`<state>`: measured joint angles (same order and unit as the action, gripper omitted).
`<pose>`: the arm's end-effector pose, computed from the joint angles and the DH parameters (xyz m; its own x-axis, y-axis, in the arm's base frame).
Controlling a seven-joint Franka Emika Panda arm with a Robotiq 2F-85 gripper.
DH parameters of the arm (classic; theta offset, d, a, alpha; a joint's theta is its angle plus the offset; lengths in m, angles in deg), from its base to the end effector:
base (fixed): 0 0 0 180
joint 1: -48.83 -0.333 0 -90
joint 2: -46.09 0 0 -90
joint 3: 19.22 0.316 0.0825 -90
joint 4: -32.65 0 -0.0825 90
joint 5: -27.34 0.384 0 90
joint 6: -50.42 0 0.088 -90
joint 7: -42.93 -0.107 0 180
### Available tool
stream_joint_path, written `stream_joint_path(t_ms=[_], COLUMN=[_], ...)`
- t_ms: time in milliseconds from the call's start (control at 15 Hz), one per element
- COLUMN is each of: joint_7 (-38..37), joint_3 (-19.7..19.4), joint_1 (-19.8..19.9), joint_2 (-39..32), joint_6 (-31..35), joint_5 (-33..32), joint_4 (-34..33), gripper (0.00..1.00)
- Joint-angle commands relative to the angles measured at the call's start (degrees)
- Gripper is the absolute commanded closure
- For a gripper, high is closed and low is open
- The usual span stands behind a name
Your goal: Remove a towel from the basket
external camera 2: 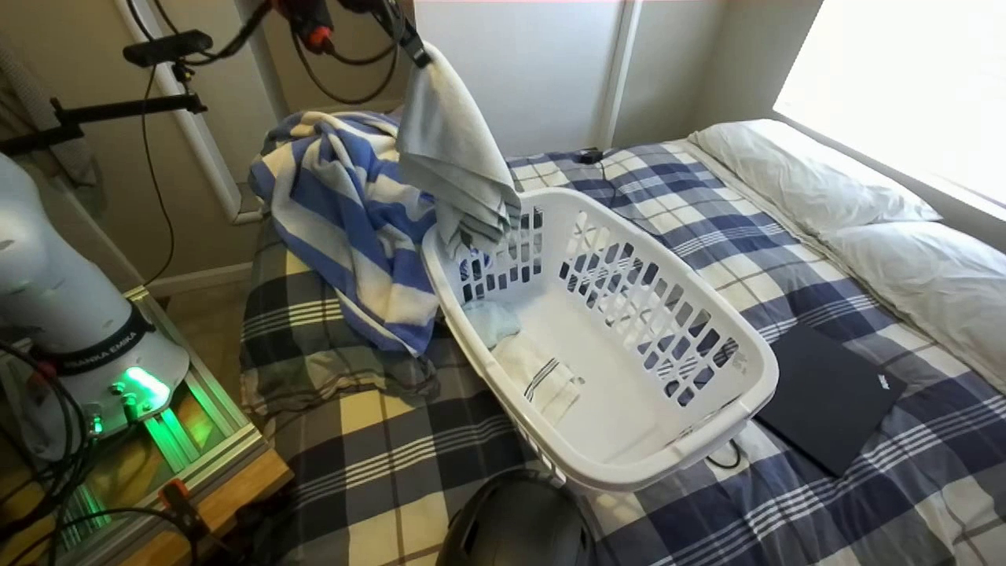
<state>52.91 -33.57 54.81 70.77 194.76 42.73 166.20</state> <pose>0.4351 -0.1785 0.5650 0.7357 -0.3652 0.5704 -0.2653 -0.9303 -0.2535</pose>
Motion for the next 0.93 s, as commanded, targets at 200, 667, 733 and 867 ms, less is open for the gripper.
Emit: stream_joint_path(t_ms=[200,667,733,867], joint_7=[12.18,15.42,15.6,15.65], joint_3=[-5.11,-6.68,-6.82,-6.84], joint_1=[-9.34,-11.86,-12.01,-12.06], joint_2=[14.01,13.29,13.28,13.28], joint_6=[-10.33,-14.31,-14.37,-14.4], joint_5=[9.61,12.34,12.41,12.45], joint_4=[5.76,4.54,4.54,4.54], gripper=[0.98,0.92,0.92,0.92])
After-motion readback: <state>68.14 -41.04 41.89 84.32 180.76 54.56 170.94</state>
